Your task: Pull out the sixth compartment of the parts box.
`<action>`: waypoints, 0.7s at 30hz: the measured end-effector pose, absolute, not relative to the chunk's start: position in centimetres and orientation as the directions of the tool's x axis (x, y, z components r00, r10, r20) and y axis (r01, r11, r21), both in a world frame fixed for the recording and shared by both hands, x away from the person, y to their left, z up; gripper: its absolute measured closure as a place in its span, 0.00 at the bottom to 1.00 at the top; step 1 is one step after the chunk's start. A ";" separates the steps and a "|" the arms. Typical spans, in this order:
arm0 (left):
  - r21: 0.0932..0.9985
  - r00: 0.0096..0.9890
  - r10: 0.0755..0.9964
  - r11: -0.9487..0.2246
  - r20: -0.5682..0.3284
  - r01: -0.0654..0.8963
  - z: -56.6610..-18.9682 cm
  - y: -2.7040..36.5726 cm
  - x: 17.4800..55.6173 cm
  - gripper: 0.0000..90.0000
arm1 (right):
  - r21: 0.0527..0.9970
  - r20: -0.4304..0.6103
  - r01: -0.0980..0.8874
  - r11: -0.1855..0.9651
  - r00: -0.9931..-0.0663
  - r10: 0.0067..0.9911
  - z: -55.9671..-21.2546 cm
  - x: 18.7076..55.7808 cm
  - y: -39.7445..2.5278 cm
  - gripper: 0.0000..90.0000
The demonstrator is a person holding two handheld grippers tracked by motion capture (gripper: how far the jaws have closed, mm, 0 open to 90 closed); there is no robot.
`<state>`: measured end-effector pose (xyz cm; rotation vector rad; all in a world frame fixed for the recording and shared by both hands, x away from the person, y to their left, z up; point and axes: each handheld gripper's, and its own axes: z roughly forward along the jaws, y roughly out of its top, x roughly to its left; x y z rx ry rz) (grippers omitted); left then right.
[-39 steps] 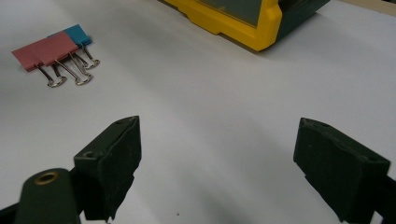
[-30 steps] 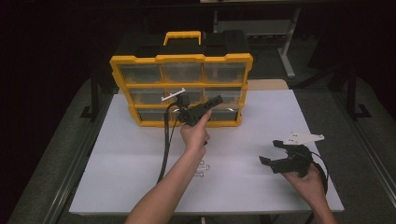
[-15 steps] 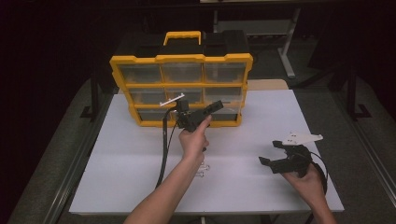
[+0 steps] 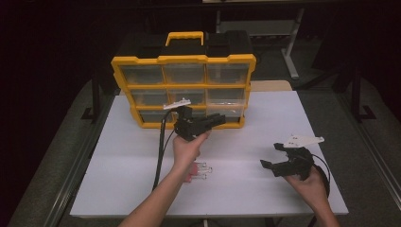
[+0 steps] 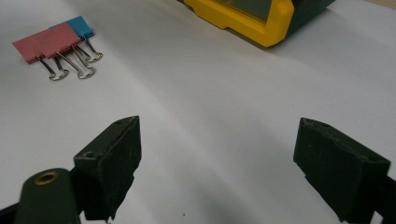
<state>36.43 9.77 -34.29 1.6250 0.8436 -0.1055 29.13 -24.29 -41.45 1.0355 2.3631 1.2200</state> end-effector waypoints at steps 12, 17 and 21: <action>0.889 0.873 0.441 -0.285 -0.210 0.358 -28.9 9.9 37.2 0.61 | 0.784 0.058 0.465 0.411 -0.715 0.697 -41.6 29.2 -23.6 0.16; 0.873 0.911 0.394 -0.393 -0.124 0.289 -26.9 9.7 38.6 0.60 | 0.786 0.061 0.465 0.407 -0.714 0.697 -41.6 29.2 -23.8 0.16; 0.871 0.931 0.355 -0.425 -0.091 0.247 -25.8 9.6 39.4 0.62 | 0.787 0.072 0.470 0.399 -0.713 0.698 -41.7 29.3 -23.9 0.16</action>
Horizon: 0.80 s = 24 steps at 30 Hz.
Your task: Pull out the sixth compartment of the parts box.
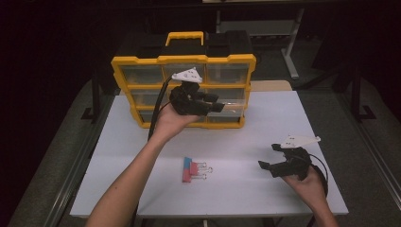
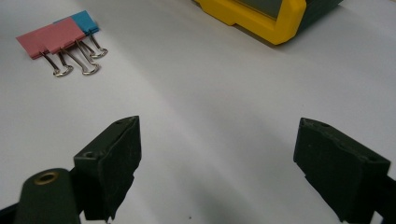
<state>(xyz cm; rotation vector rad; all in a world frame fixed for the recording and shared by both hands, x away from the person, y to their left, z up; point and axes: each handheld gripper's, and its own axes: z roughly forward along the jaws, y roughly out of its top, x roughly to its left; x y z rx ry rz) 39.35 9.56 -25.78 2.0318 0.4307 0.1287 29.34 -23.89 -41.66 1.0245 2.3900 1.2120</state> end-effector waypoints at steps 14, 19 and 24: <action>0.812 0.952 0.304 -0.564 0.034 0.151 -24.2 7.7 41.5 0.62 | 0.787 0.077 0.471 0.398 -0.716 0.694 -41.7 29.4 -23.9 0.16; 0.796 0.951 0.305 -0.588 0.055 0.142 -24.6 7.2 42.0 0.61 | 0.790 0.082 0.469 0.394 -0.718 0.691 -41.7 29.5 -24.0 0.16; 0.800 0.953 0.299 -0.585 0.055 0.137 -24.8 6.8 42.4 0.60 | 0.789 0.077 0.462 0.405 -0.728 0.681 -41.8 29.6 -23.9 0.16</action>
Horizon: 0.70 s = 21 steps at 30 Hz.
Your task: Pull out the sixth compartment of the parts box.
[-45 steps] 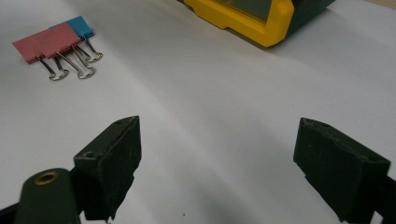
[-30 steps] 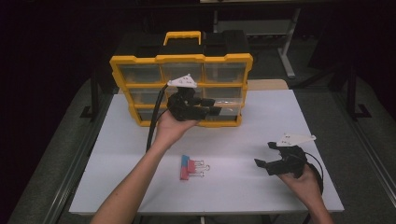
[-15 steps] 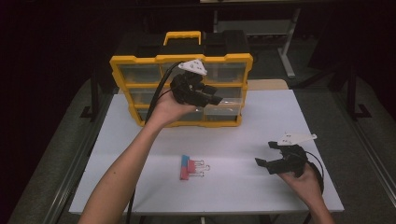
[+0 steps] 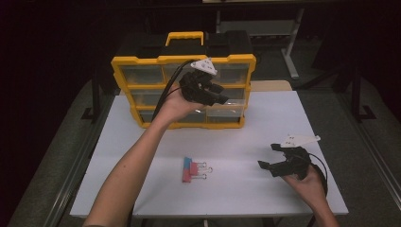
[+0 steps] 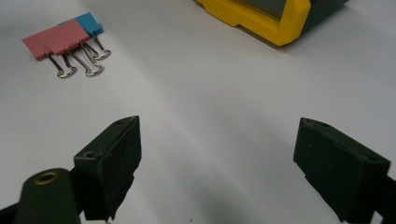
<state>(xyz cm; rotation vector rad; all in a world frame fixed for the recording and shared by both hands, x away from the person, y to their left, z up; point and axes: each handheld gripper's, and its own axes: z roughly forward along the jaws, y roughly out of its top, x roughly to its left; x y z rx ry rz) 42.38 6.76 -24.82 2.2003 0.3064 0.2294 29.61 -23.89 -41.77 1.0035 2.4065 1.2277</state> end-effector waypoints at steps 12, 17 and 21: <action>0.763 0.955 0.289 -0.632 0.070 0.135 -25.7 5.7 43.0 0.62 | 0.786 0.084 0.464 0.409 -0.736 0.672 -41.8 29.6 -23.7 0.16; 0.749 0.961 0.271 -0.646 0.048 0.145 -26.3 5.5 43.3 0.65 | 0.787 0.085 0.462 0.409 -0.737 0.670 -41.8 29.5 -23.8 0.16; 0.729 0.966 0.254 -0.671 0.056 0.134 -26.8 5.4 43.4 0.68 | 0.786 0.090 0.465 0.408 -0.738 0.669 -41.8 29.6 -23.8 0.16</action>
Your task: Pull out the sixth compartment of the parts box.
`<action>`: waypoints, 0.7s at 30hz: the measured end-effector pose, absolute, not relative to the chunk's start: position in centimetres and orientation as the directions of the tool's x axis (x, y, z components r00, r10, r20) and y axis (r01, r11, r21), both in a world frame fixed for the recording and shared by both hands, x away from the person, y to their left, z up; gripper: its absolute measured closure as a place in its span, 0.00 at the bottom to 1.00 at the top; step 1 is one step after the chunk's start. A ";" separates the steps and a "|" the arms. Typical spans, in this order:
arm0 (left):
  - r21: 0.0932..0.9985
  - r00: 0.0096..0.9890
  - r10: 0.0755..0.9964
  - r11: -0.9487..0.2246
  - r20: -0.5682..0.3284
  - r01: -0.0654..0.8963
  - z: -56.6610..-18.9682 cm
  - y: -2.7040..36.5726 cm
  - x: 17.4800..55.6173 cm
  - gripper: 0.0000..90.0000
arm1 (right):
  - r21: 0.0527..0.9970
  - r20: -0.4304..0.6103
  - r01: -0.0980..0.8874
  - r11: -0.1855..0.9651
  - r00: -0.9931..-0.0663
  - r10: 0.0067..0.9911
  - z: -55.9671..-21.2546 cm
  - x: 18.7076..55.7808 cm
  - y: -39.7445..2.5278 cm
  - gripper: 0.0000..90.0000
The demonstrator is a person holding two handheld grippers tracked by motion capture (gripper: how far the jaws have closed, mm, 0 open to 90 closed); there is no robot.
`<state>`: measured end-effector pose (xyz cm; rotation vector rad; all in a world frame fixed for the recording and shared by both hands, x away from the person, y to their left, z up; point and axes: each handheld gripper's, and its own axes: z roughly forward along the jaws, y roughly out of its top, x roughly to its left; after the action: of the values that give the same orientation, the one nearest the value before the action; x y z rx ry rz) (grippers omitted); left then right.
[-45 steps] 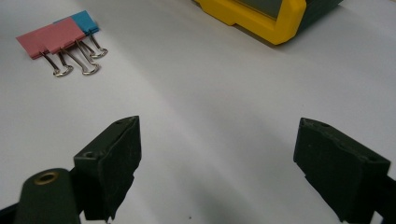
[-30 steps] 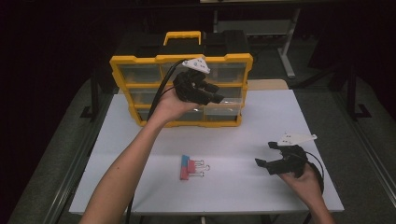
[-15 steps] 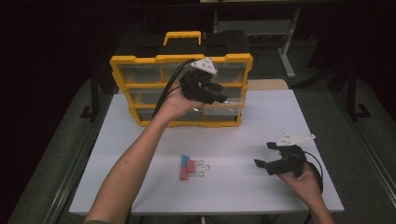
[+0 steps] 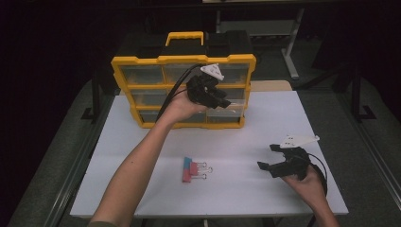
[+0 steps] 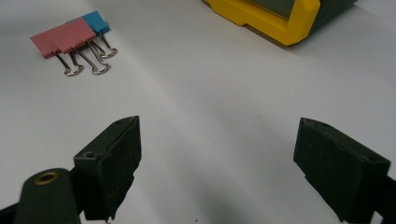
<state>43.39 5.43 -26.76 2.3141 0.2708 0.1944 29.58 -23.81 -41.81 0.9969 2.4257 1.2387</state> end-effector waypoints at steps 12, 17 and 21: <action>0.736 0.965 0.258 -0.662 0.047 0.141 -27.4 5.5 43.3 0.75 | 0.786 0.090 0.464 0.409 -0.740 0.666 -41.8 29.5 -23.9 0.16; 0.735 0.967 0.250 -0.664 0.050 0.134 -27.3 5.6 43.2 0.77 | 0.785 0.090 0.463 0.411 -0.742 0.665 -41.8 29.4 -23.9 0.16; 0.743 0.969 0.242 -0.656 0.040 0.133 -27.2 5.9 43.1 0.79 | 0.783 0.098 0.472 0.405 -0.736 0.669 -41.8 29.4 -23.9 0.16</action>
<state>43.12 5.87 -27.18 2.2941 0.2613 0.1714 29.40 -23.92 -41.84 1.0068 2.4300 1.2404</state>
